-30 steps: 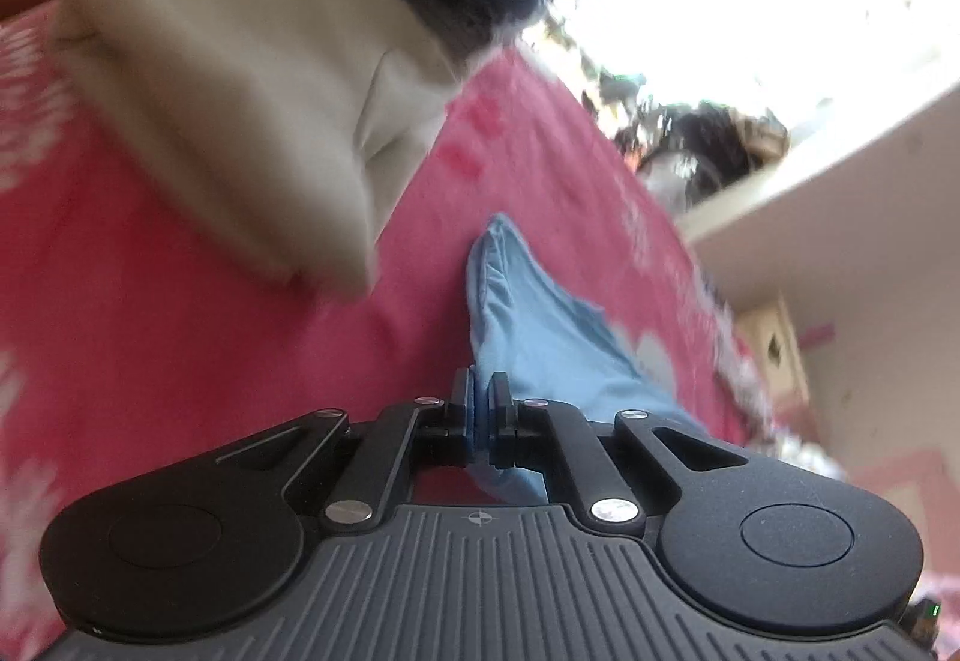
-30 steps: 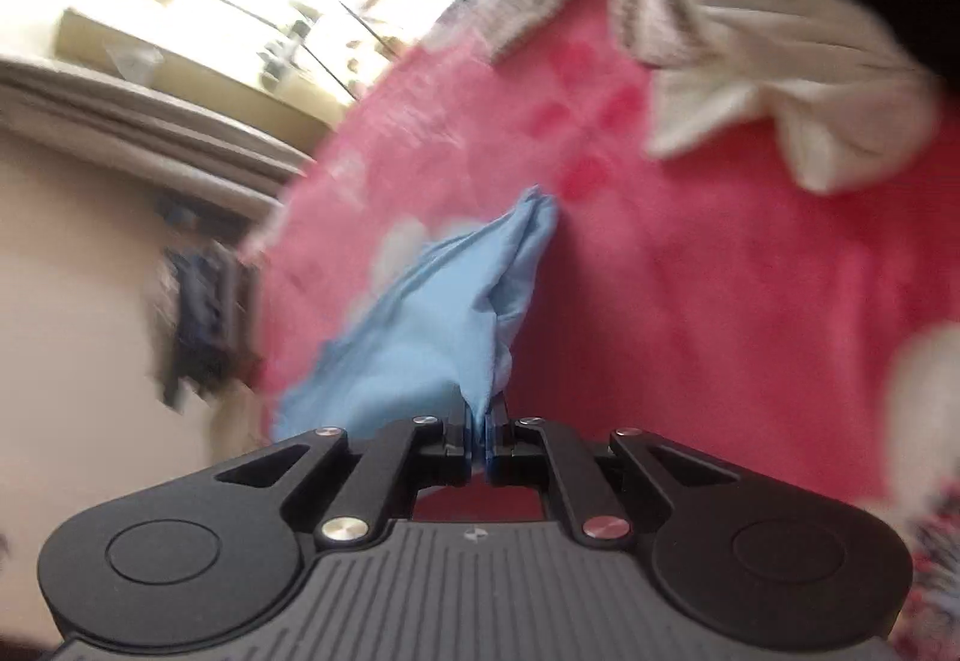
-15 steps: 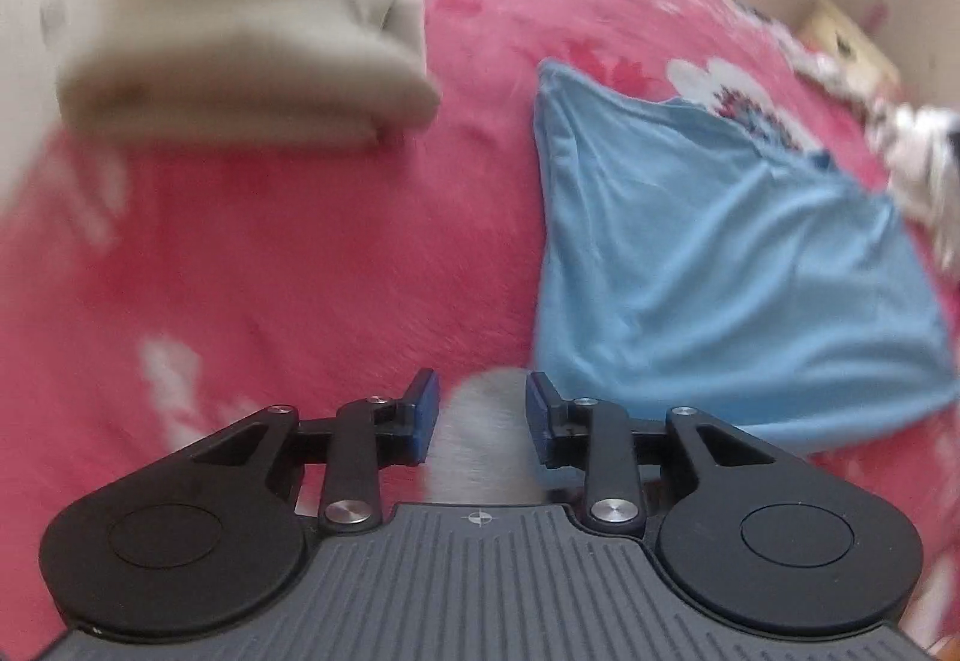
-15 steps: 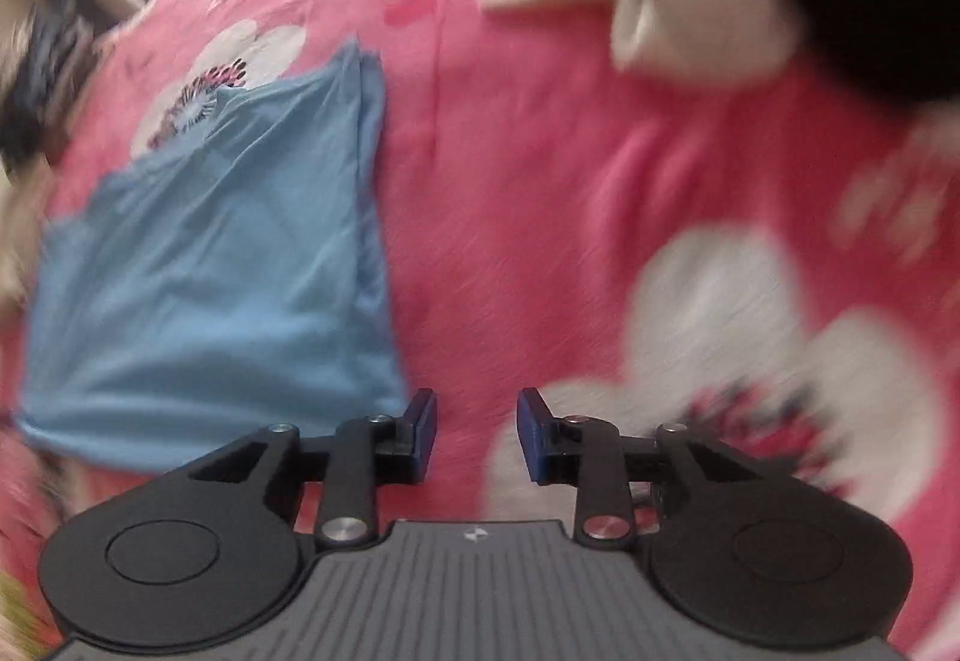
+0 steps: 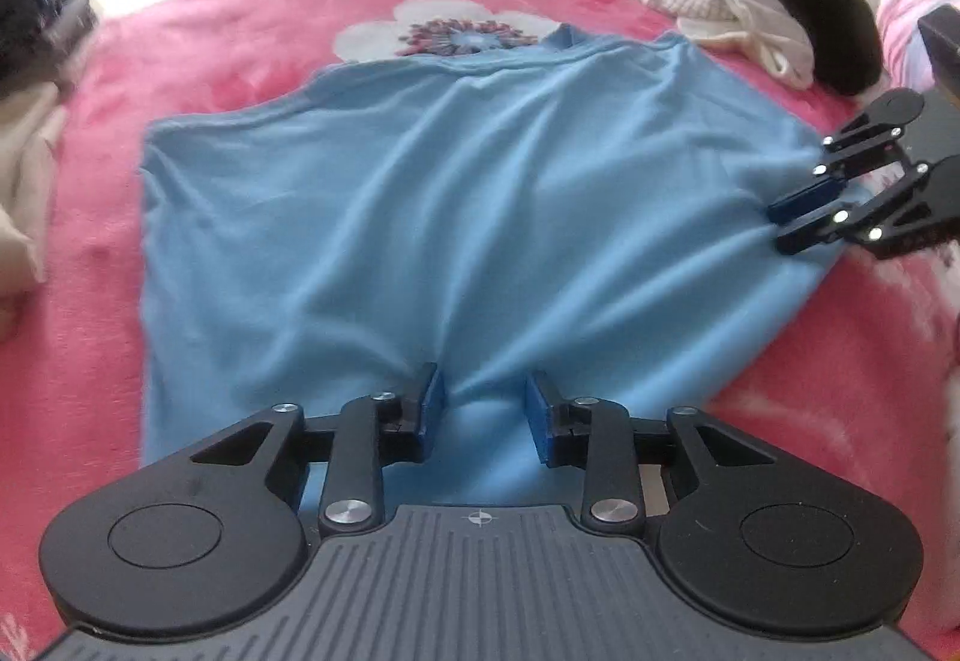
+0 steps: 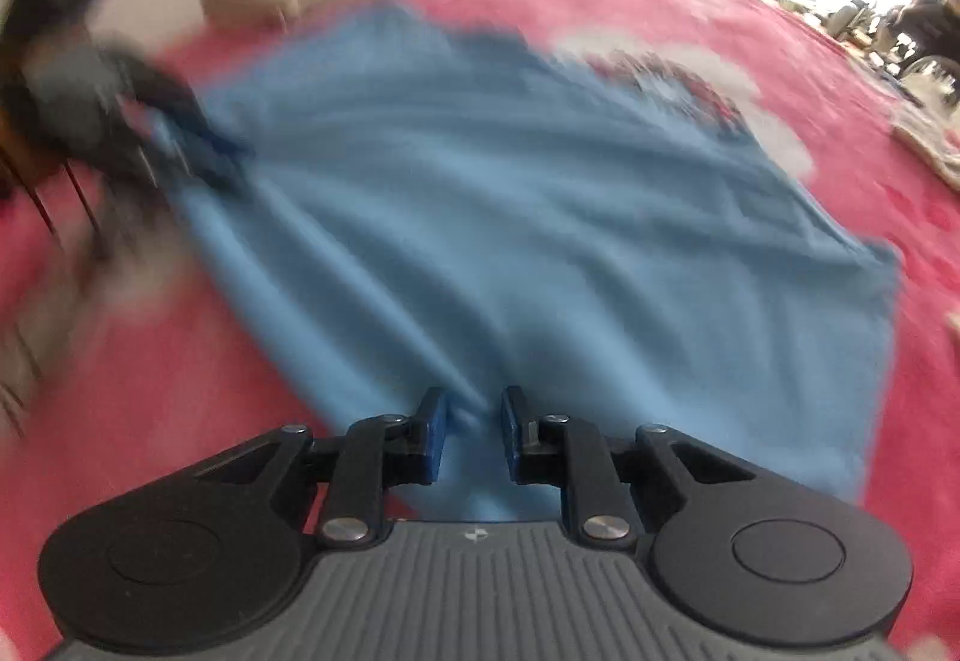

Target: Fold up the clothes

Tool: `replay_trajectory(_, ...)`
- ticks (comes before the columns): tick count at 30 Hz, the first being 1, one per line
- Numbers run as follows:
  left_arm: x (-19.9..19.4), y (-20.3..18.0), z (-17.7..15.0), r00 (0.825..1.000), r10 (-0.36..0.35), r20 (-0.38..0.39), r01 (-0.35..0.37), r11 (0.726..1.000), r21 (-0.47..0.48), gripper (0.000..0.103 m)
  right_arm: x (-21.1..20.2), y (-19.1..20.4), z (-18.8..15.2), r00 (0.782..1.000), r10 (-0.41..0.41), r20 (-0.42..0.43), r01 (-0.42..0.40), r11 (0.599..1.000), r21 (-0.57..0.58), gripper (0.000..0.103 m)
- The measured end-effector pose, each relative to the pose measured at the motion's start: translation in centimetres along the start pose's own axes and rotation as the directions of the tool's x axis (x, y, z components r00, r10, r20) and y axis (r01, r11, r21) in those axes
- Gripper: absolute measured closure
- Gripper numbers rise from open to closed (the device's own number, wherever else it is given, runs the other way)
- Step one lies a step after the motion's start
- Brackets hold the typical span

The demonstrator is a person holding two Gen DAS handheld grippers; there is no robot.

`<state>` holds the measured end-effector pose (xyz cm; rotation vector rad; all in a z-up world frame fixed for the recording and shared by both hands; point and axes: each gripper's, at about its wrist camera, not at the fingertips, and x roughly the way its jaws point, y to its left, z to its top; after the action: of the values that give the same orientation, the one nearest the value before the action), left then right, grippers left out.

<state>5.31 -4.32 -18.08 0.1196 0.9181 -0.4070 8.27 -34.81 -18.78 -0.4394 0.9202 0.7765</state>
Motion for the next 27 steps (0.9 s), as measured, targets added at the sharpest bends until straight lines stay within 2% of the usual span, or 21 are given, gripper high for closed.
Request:
replay_trajectory(2, -1.3, 2.4, -0.4, 0.998, 0.046, -0.034, -0.049, 0.996, -0.079, 0.073, -1.5, -1.9, -2.1, 0.997, -0.056, -0.052, 0.058, 0.997, 0.049, 0.083)
replay_trajectory(5, -4.0, 5.5, -0.3, 0.990, 0.124, -0.060, -0.132, 0.980, -0.149, 0.075, -4.1, -5.6, -4.2, 0.980, -0.122, -0.157, 0.149, 0.973, 0.176, 0.083)
replay_trajectory(6, -4.8, 6.6, -0.2, 0.986, 0.150, -0.069, -0.160, 0.972, -0.170, 0.075, -5.0, -6.5, -4.4, 0.974, -0.140, -0.176, 0.175, 0.963, 0.203, 0.087)
replay_trajectory(7, -5.6, 6.9, 0.4, 0.987, 0.154, -0.050, -0.160, 0.972, -0.174, 0.075, -5.8, -7.0, -4.2, 0.973, -0.154, -0.170, 0.189, 0.960, 0.209, 0.087)
replay_trajectory(9, -6.2, 6.5, 2.4, 0.993, 0.119, 0.015, -0.116, 0.984, -0.138, 0.074, -6.8, -7.2, -2.5, 0.982, -0.154, -0.108, 0.173, 0.966, 0.190, 0.087)
replay_trajectory(12, -3.6, 4.3, 5.4, 0.997, -0.003, 0.078, 0.008, 0.998, -0.062, 0.072, -5.0, -5.4, 2.0, 0.998, -0.053, 0.032, 0.049, 0.991, 0.122, 0.087)
replay_trajectory(14, 0.0, 2.3, 6.4, 0.994, -0.094, 0.049, 0.095, 0.995, -0.023, 0.071, -2.0, -4.0, 4.3, 0.998, 0.013, 0.065, -0.016, 0.999, 0.038, 0.087)
replay_trajectory(15, 1.9, 1.5, 6.5, 0.994, -0.107, 0.013, 0.107, 0.994, 0.002, 0.071, -0.7, -3.5, 4.6, 0.998, 0.024, 0.060, -0.024, 1.000, -0.001, 0.087)
replay_trajectory(17, 4.1, 1.6, 5.5, 0.998, -0.055, -0.029, 0.056, 0.997, 0.047, 0.073, 0.7, -4.0, 3.9, 0.999, 0.015, 0.029, -0.015, 1.000, -0.024, 0.091)
replay_trajectory(18, 3.9, 2.4, 5.1, 0.999, -0.052, -0.016, 0.052, 0.998, 0.034, 0.073, 0.6, -5.3, 2.8, 1.000, -0.006, 0.012, 0.006, 1.000, 0.008, 0.091)
replay_trajectory(21, 1.4, 6.9, 4.5, 0.999, 0.027, -0.030, -0.031, 0.992, -0.123, 0.074, -0.7, -9.5, -0.6, 0.995, -0.086, -0.057, 0.093, 0.987, 0.129, 0.092)
replay_trajectory(23, -0.6, 8.7, 4.3, 0.996, 0.089, -0.016, -0.091, 0.981, -0.170, 0.073, -2.4, -11.9, -2.1, 0.984, -0.143, -0.105, 0.161, 0.970, 0.180, 0.094)
replay_trajectory(25, -1.7, 8.6, 5.4, 0.996, 0.083, 0.025, -0.078, 0.986, -0.148, 0.073, -3.7, -12.6, -1.6, 0.981, -0.172, -0.090, 0.186, 0.964, 0.191, 0.090)
replay_trajectory(27, -1.5, 7.1, 7.0, 0.997, 0.021, 0.076, -0.013, 0.995, -0.094, 0.073, -3.9, -12.1, 0.5, 0.987, -0.162, -0.014, 0.162, 0.970, 0.181, 0.090)
